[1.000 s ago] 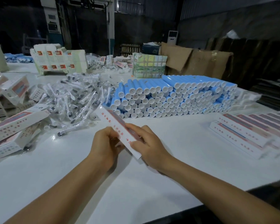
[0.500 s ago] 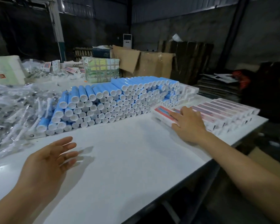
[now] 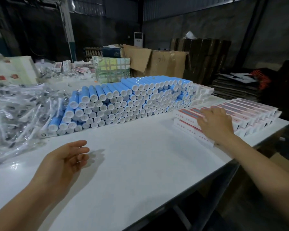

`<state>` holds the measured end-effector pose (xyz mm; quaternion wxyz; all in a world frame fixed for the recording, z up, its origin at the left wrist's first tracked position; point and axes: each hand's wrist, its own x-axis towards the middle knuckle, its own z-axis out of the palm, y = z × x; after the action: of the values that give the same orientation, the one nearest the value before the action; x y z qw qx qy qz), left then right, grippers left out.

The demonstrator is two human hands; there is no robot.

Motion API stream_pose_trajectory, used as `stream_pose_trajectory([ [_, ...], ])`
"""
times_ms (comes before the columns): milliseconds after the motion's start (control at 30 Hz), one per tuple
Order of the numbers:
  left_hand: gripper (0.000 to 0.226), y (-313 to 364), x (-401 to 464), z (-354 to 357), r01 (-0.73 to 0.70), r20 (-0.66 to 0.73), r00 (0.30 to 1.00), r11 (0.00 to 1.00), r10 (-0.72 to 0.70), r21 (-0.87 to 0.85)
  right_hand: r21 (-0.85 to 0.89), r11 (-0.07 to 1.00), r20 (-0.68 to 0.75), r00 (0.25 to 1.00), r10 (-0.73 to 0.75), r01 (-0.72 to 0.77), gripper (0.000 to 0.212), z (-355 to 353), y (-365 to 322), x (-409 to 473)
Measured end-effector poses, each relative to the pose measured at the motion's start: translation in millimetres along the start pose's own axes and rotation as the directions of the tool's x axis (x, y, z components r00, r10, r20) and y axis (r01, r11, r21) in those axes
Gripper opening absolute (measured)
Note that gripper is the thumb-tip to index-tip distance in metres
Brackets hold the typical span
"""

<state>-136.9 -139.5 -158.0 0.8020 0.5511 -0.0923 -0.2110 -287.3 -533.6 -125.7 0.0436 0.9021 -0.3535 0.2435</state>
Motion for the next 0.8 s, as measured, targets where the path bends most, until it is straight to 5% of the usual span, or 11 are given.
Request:
stream_pose_trajectory([
  [100,0.024,-1,-2,3,-0.022,-0.054,0.998,0.995,0.028,0.098,0.279,0.956,-0.168,0.985,-0.039,0.085,0.028,-17,-34,3],
  [300,0.027,-2,-1,5,-0.036,-0.074,0.996,0.99,0.047,0.135,0.57,0.726,-0.305,0.92,-0.248,0.384,0.027,-43,-139,-9],
  [400,0.027,2,-7,10,-0.017,-0.079,0.997,0.997,0.023,0.079,0.613,0.62,-0.242,0.864,-0.442,0.489,0.027,-33,-191,-33],
  [567,0.024,7,-14,12,-0.029,-0.082,0.996,0.998,0.033,0.053,0.544,0.511,-0.07,0.642,-0.763,0.666,0.019,6,-241,-75],
  [800,0.022,5,-9,7,-0.016,-0.035,0.999,0.998,0.018,0.066,0.534,0.491,-0.019,0.591,-0.806,0.688,0.02,35,-244,-86],
])
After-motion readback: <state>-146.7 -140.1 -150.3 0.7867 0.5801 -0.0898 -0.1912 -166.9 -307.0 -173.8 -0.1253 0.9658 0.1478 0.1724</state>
